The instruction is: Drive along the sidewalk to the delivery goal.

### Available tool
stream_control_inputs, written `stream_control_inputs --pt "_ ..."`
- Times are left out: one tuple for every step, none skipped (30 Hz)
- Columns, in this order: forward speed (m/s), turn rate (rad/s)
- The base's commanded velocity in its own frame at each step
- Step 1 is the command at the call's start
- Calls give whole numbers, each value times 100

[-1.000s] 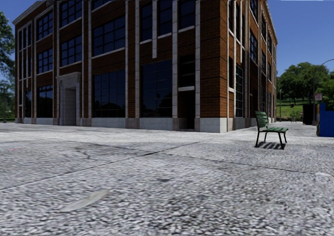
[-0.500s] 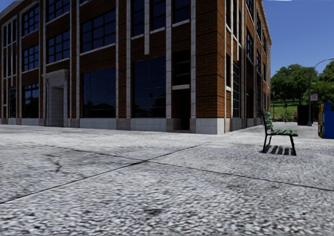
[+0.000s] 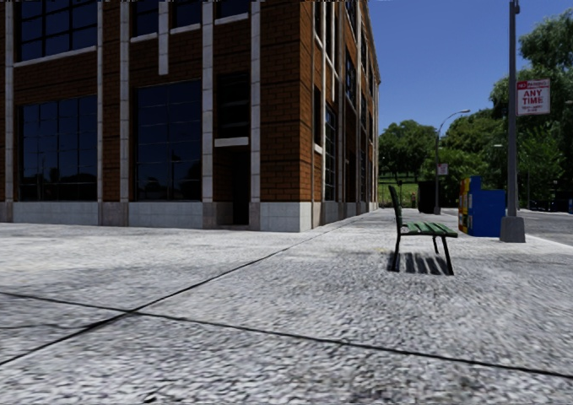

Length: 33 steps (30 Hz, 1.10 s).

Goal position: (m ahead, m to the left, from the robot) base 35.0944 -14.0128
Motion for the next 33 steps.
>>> stream_control_inputs --pt "200 -48" --pt "200 -2" --pt "200 0" --pt "200 0" --pt "200 0" --pt "200 0" --pt "200 0" --pt "200 0" --pt "200 0" --pt "200 0" --pt "200 0" --pt "200 0" --pt "200 0" --pt "200 0" --pt "200 0" --pt "200 0" --pt "200 0" --pt "200 0" --pt "200 0" --pt "200 0" --pt "200 0" --pt "200 0" --pt "200 0" --pt "200 0" --pt "200 0" --pt "200 0" --pt "200 0" --pt "200 0" --pt "200 0" --pt "200 0" --pt "200 0" --pt "200 0" --pt "200 0"
